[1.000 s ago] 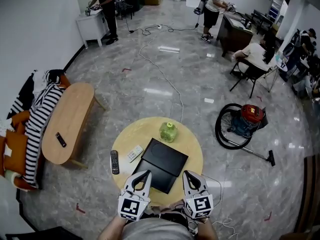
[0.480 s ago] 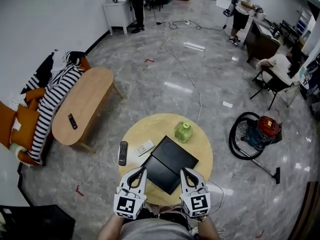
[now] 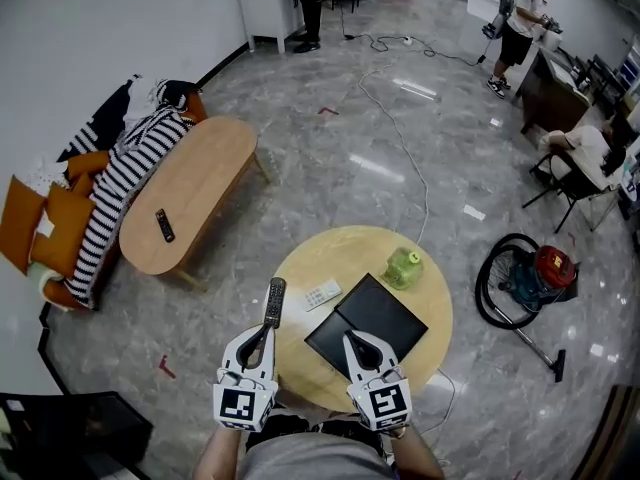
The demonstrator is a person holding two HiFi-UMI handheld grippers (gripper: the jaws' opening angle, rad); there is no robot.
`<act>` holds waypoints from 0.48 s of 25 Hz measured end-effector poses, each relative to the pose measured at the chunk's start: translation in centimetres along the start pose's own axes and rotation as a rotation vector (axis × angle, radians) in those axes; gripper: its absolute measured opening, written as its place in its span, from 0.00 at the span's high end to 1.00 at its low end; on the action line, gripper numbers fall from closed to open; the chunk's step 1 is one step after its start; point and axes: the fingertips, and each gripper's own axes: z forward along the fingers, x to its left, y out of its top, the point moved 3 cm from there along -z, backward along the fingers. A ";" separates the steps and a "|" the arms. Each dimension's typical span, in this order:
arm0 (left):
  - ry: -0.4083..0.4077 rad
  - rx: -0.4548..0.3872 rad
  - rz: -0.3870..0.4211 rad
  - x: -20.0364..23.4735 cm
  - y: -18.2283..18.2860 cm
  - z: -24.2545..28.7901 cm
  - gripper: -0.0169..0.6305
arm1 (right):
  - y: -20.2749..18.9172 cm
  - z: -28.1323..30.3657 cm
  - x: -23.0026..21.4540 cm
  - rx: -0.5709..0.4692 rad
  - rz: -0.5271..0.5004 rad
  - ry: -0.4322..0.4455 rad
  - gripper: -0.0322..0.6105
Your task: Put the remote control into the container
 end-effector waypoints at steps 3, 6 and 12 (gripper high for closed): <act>-0.015 0.005 0.008 3.6 -0.4 0.2 0.96 | 0.4 3.2 1.8 0.014 0.000 -0.009 0.94; -0.040 0.020 0.018 7.3 -1.2 0.6 0.96 | 0.7 6.5 3.4 0.025 0.002 -0.033 0.94; -0.138 0.028 0.015 12.9 -2.2 1.8 0.96 | 0.7 11.2 5.5 0.049 0.040 -0.143 0.94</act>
